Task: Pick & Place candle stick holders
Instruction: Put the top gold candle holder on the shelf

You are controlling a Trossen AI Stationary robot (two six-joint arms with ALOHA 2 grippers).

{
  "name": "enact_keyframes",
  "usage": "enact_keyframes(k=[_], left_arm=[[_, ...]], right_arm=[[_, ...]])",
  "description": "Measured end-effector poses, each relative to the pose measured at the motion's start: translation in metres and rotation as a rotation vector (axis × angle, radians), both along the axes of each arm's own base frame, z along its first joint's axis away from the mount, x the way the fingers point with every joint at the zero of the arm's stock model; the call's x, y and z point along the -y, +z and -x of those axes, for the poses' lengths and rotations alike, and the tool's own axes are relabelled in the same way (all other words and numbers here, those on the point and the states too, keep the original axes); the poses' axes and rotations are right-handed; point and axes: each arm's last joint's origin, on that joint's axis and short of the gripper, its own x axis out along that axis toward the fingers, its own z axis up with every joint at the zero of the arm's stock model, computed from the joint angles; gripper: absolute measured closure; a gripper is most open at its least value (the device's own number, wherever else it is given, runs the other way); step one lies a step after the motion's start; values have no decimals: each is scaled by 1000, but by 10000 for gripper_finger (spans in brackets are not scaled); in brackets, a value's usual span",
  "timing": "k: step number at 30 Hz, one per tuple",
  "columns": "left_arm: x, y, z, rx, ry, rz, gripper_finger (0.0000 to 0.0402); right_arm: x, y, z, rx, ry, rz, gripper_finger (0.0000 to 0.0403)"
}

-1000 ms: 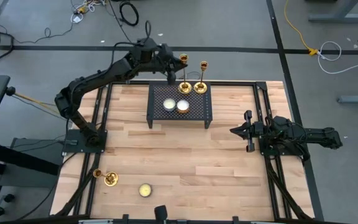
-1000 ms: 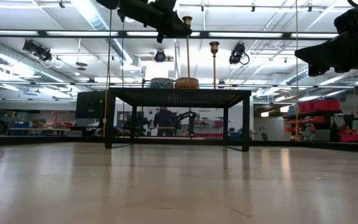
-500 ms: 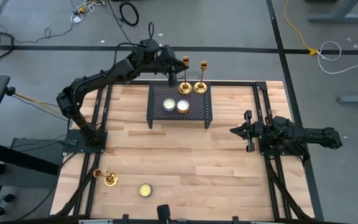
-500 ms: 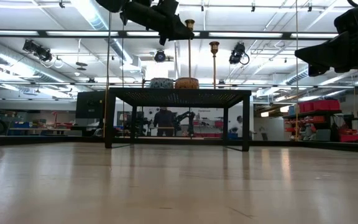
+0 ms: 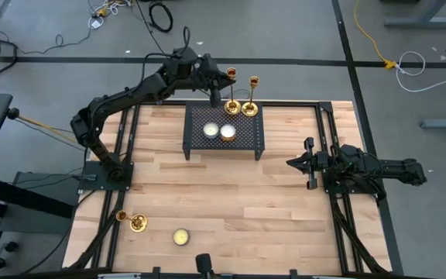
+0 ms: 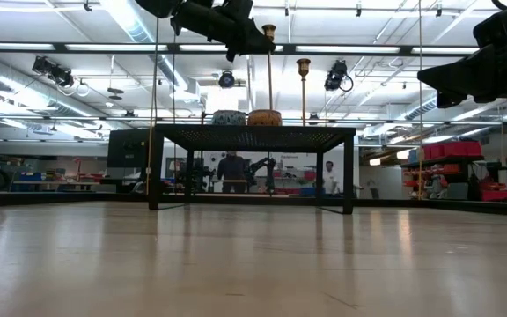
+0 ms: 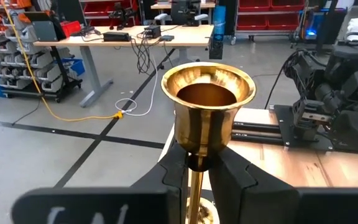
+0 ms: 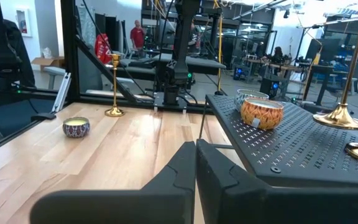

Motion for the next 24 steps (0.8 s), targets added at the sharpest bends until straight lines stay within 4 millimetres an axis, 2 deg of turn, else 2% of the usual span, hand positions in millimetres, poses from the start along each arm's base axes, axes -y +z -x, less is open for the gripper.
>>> enact_keyframes(k=[7,13,19,24], left_arm=[[-1,0,1,-1,4,1,349],[-8,14,7,19,29,-5,349],[-13,14,10,24,46,23,349],[-17,7,5,18,45,48,349]], right_arm=[[0,0,0,0,0,0,389],[0,0,0,0,0,0,389],[0,0,0,0,0,0,389],[0,0,0,0,-1,0,389]])
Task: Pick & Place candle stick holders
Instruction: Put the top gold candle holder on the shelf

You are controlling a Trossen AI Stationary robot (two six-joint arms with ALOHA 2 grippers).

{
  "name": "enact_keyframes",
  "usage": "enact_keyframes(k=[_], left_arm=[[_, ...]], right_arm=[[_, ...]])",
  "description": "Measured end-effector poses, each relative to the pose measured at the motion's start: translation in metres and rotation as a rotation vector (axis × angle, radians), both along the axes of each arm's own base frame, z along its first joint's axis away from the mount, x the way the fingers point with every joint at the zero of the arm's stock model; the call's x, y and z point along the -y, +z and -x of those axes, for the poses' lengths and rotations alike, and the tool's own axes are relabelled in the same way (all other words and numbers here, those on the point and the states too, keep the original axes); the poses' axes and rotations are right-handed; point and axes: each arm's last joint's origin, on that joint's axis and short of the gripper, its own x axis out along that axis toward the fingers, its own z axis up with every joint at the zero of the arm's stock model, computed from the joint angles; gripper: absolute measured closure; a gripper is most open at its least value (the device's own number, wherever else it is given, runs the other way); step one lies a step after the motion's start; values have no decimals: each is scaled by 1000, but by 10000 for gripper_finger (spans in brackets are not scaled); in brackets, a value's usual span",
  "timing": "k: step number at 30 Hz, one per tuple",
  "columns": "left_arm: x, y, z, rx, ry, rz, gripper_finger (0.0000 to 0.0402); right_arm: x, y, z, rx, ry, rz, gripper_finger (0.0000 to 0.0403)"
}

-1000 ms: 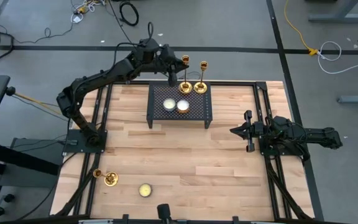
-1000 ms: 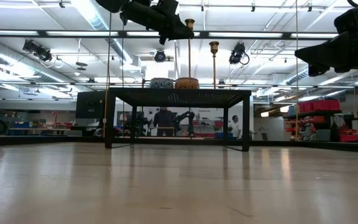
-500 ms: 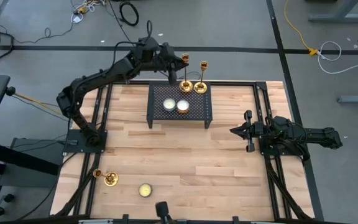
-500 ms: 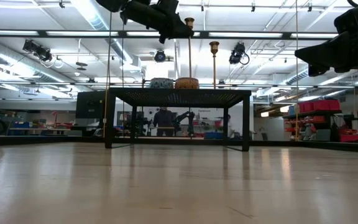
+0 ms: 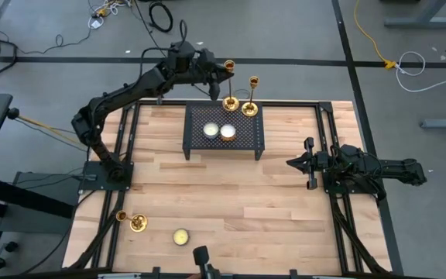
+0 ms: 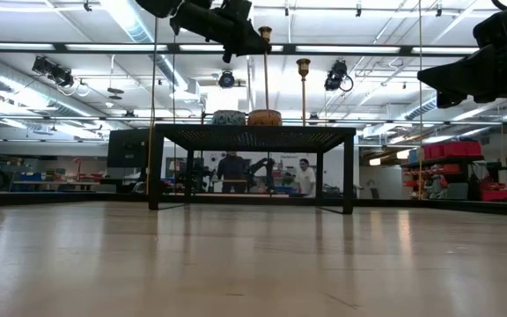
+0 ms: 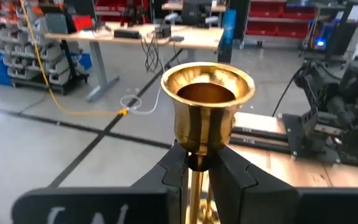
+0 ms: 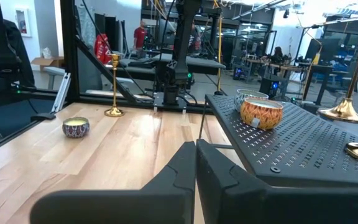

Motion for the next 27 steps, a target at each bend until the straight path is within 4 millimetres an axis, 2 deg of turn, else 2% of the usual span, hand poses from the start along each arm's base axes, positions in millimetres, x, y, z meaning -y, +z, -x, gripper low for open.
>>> enact_keyframes(k=[11,27], left_arm=[[1,-18,-16,-40,-46,35,349],[1,-19,-16,-47,-29,24,349]], right_arm=[[0,0,0,0,-3,0,389],[0,0,0,0,-5,0,389]])
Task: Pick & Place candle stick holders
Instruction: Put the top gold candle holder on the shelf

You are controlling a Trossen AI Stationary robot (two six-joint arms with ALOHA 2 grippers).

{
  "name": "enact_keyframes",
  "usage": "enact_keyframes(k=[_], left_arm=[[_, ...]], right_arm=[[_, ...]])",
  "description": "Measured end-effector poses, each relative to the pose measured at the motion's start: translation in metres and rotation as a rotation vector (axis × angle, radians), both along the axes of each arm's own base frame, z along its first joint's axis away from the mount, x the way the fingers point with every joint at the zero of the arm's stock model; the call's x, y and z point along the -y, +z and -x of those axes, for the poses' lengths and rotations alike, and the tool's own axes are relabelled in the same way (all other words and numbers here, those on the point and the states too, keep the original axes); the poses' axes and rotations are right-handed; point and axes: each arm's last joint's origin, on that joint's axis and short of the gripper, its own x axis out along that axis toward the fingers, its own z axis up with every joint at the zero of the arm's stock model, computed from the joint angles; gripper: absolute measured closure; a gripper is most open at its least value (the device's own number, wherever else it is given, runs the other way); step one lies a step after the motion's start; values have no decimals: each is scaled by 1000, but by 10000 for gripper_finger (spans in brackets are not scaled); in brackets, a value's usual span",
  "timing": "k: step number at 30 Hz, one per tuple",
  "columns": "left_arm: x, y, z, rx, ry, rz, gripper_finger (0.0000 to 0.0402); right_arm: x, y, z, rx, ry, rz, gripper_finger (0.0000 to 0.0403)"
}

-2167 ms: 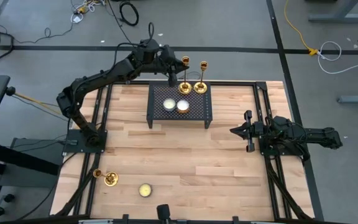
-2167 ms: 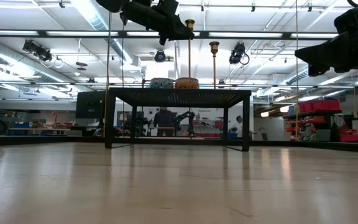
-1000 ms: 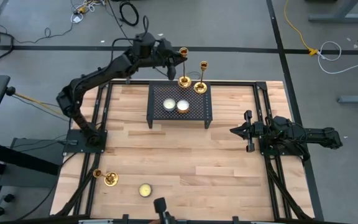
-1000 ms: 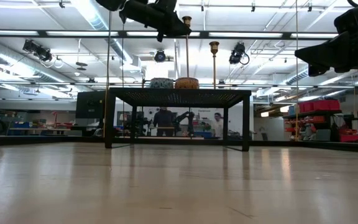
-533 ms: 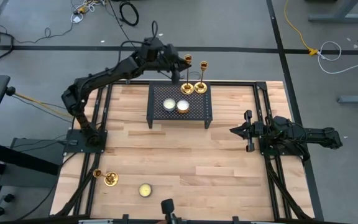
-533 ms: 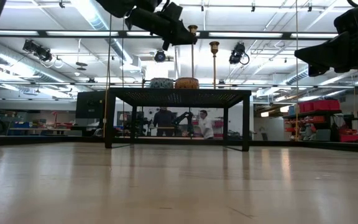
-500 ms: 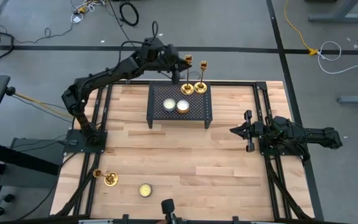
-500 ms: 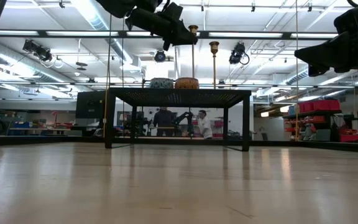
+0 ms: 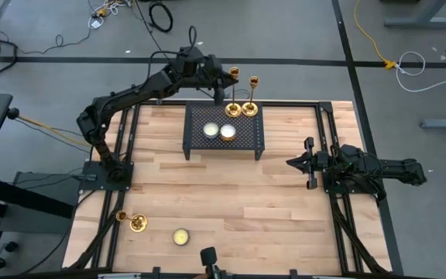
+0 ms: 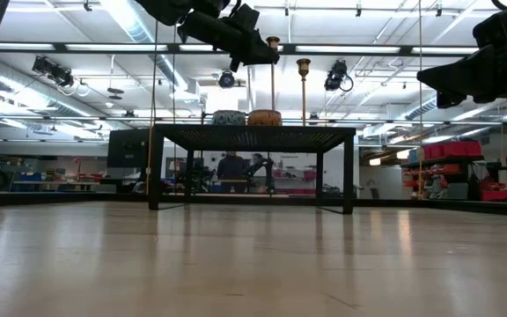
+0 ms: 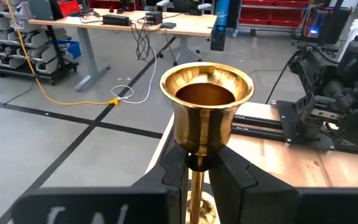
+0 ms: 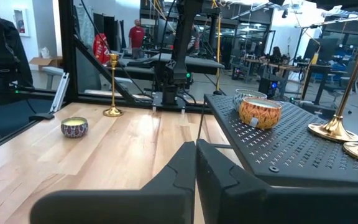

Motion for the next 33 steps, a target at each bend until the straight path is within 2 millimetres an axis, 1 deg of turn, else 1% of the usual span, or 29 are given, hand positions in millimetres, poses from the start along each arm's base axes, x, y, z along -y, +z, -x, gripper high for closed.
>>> enact_keyframes(k=[6,11,15,21,26,30,33], left_arm=[[0,0,0,0,1,0,349],[0,0,0,-2,2,-2,333],[1,0,-1,-3,0,-1,308],[2,0,-1,-1,3,8,257],[4,1,-2,-6,39,-4,219],[5,12,-1,-26,35,-13,201],[7,19,3,-85,32,-45,195]], right_arm=[[0,0,0,0,0,0,389],[0,0,0,0,0,0,389],[0,0,0,0,0,0,389],[0,0,0,0,0,0,389],[0,0,0,0,0,0,389],[0,0,0,0,0,0,389],[0,0,0,0,0,0,389]])
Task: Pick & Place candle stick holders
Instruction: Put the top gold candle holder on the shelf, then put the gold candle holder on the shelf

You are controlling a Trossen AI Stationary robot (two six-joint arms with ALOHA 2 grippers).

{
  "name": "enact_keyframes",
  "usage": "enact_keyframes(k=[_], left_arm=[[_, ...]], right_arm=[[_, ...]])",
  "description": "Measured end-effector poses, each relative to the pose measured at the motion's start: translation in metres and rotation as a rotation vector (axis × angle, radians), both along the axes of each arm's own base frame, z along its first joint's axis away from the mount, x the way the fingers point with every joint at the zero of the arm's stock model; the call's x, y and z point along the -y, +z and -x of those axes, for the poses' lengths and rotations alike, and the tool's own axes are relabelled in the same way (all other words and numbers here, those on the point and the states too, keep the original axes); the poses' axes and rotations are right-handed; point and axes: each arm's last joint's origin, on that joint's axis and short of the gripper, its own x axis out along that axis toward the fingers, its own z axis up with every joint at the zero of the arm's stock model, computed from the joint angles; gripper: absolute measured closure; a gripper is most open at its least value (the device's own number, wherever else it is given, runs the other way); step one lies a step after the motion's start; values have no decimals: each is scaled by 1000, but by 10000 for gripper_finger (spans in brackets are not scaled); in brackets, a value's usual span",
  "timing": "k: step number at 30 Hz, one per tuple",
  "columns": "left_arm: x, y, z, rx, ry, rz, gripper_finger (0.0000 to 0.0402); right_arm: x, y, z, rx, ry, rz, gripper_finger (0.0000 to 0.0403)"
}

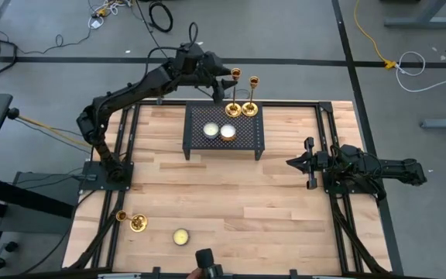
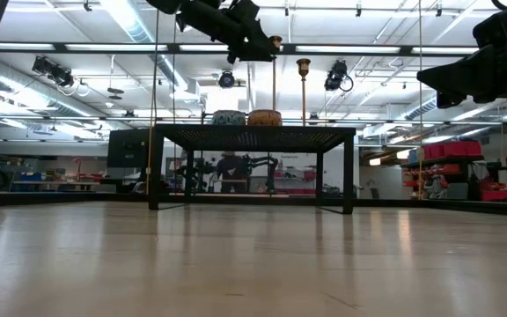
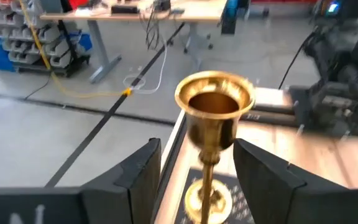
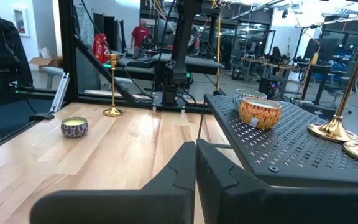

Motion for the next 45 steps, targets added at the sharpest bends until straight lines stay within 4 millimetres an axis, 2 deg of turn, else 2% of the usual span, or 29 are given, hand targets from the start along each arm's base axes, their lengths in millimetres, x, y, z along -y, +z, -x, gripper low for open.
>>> enact_keyframes(k=[5,17,24,30,35,45], left_arm=[[2,4,5,-82,30,8,193],[13,-11,10,-264,0,84,193],[28,-2,14,-264,-25,94,193],[55,12,15,-243,-85,74,193],[82,15,14,-277,-155,83,193],[133,7,8,-403,-301,114,193]], right_arm=[[0,0,0,0,0,0,389],[0,0,0,0,0,0,389],[0,0,0,0,1,0,389],[0,0,0,0,0,0,389],[0,0,0,0,0,0,389],[0,0,0,0,-1,0,389]])
